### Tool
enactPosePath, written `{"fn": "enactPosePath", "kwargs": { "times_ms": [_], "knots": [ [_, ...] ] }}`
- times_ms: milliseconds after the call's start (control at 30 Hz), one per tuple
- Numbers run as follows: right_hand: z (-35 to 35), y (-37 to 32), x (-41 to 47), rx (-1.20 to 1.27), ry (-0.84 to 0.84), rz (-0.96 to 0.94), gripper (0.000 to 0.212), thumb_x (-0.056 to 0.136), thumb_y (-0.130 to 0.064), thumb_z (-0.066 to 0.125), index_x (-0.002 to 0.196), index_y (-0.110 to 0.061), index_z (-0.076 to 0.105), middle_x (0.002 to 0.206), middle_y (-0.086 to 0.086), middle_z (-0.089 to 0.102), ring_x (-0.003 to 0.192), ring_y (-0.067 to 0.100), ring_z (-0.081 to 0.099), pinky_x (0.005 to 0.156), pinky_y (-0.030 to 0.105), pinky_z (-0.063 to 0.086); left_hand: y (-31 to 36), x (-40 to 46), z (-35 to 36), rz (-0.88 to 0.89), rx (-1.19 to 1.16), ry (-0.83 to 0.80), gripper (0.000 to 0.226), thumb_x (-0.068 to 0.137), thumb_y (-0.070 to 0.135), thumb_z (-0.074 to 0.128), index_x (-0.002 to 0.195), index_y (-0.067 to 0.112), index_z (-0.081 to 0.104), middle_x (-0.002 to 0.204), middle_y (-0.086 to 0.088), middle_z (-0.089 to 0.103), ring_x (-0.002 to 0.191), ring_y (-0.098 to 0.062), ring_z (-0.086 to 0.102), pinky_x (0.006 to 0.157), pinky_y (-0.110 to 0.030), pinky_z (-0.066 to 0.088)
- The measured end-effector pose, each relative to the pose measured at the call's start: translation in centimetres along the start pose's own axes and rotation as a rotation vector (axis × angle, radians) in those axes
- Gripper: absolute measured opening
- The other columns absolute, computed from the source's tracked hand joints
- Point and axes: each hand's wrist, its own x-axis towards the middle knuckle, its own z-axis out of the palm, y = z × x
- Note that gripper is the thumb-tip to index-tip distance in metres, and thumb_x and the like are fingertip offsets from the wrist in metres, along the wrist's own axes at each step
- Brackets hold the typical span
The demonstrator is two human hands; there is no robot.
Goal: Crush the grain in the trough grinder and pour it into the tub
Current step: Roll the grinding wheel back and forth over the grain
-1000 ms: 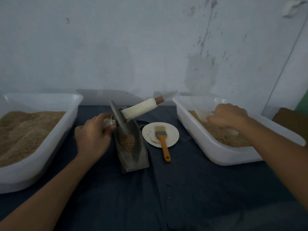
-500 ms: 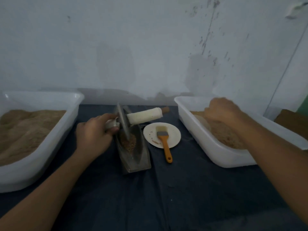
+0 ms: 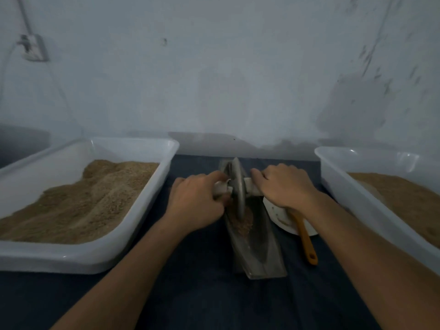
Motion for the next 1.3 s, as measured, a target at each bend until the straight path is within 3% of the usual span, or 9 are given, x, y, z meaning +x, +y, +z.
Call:
{"fn": "enactPosePath", "kwargs": {
  "times_ms": [100, 267, 600, 833, 967, 1033, 1133, 1200, 1300],
  "knots": [
    [0.5, 0.5, 0.2, 0.002, 0.006, 0.005, 0.063, 0.099, -0.055, 0.019, 0.064, -0.017, 0.055, 0.069, 0.002, 0.053, 0.061, 0.019, 0.043, 0.054, 0.032, 0.022, 0.2, 0.5, 0.2, 0.034, 0.046, -0.046, 0.041, 0.075, 0.058, 0.053, 0.113, 0.044, 0.057, 0.084, 0.015, 0.066, 0.086, -0.016, 0.065, 0.084, -0.041, 0.045],
    [0.8, 0.5, -1.3, 0.111, 0.093, 0.068, 0.058, 0.096, -0.052, 0.028, 0.055, -0.014, 0.046, 0.056, 0.003, 0.054, 0.054, 0.022, 0.052, 0.054, 0.032, 0.028, 0.3, 0.8, 0.7, 0.095, 0.089, 0.04, 0.039, 0.072, 0.05, 0.055, 0.11, 0.045, 0.059, 0.069, 0.019, 0.052, 0.075, -0.012, 0.052, 0.082, -0.038, 0.032],
    [0.0, -0.5, -2.4, 0.046, 0.189, 0.177, 0.057, 0.094, -0.054, 0.037, 0.051, -0.017, 0.047, 0.048, -0.002, 0.051, 0.047, 0.019, 0.051, 0.052, 0.029, 0.026, 0.6, 1.2, 1.8, 0.074, -0.05, 0.001, 0.031, 0.083, 0.04, 0.067, 0.114, 0.045, 0.065, 0.076, 0.014, 0.057, 0.081, -0.013, 0.057, 0.089, -0.041, 0.041],
    [1.1, 1.1, -0.8, 0.061, 0.239, 0.115, 0.057, 0.093, -0.052, 0.033, 0.047, -0.018, 0.037, 0.044, -0.005, 0.042, 0.041, 0.016, 0.042, 0.05, 0.029, 0.022, 1.2, 1.0, 2.2, 0.116, 0.095, 0.043, 0.043, 0.079, 0.054, 0.041, 0.115, 0.042, 0.061, 0.076, 0.014, 0.052, 0.078, -0.015, 0.055, 0.079, -0.039, 0.035],
    [1.7, 1.4, -0.9, 0.06, 0.276, 0.099, 0.055, 0.093, -0.047, 0.028, 0.05, -0.016, 0.041, 0.052, -0.001, 0.045, 0.047, 0.016, 0.042, 0.051, 0.03, 0.018, 1.5, 2.2, 1.2, 0.04, 0.016, -0.08, 0.05, 0.092, 0.054, 0.024, 0.127, 0.036, 0.054, 0.088, 0.011, 0.062, 0.074, -0.016, 0.054, 0.073, -0.04, 0.035],
    [1.6, 0.9, -1.8, 0.014, 0.341, 0.058, 0.056, 0.095, -0.045, 0.026, 0.048, -0.018, 0.041, 0.048, -0.004, 0.042, 0.044, 0.013, 0.037, 0.049, 0.028, 0.016, 1.5, 2.8, 0.8, 0.02, 0.16, -0.114, 0.032, 0.106, 0.038, 0.027, 0.121, 0.023, 0.05, 0.105, 0.0, 0.061, 0.074, -0.019, 0.05, 0.071, -0.039, 0.036],
    [0.8, 0.1, -3.9, -0.039, 0.367, -0.005, 0.053, 0.097, -0.041, 0.023, 0.048, -0.023, 0.035, 0.044, -0.009, 0.034, 0.039, 0.008, 0.029, 0.047, 0.025, 0.013, 2.2, 2.3, -0.3, -0.05, 0.384, -0.159, 0.019, 0.11, 0.025, 0.033, 0.101, 0.013, 0.046, 0.108, -0.012, 0.055, 0.074, -0.023, 0.043, 0.069, -0.04, 0.035],
    [0.9, 0.3, -5.6, -0.021, 0.405, -0.053, 0.048, 0.1, -0.036, 0.027, 0.053, -0.029, 0.032, 0.045, -0.011, 0.032, 0.039, 0.004, 0.027, 0.046, 0.024, 0.012, 2.6, 1.9, -0.9, 0.038, 0.539, -0.232, 0.02, 0.107, 0.022, 0.039, 0.107, 0.012, 0.057, 0.106, -0.011, 0.056, 0.083, -0.028, 0.051, 0.068, -0.041, 0.039],
    [0.8, 0.6, -7.8, -0.018, 0.456, -0.098, 0.045, 0.104, -0.035, 0.028, 0.06, -0.028, 0.037, 0.052, -0.011, 0.033, 0.044, 0.007, 0.032, 0.046, 0.028, 0.018, 2.6, 0.6, -1.4, 0.194, 0.701, -0.256, 0.018, 0.104, 0.023, 0.049, 0.116, 0.012, 0.056, 0.108, -0.012, 0.06, 0.093, -0.036, 0.062, 0.07, -0.044, 0.049]
  ]
}}
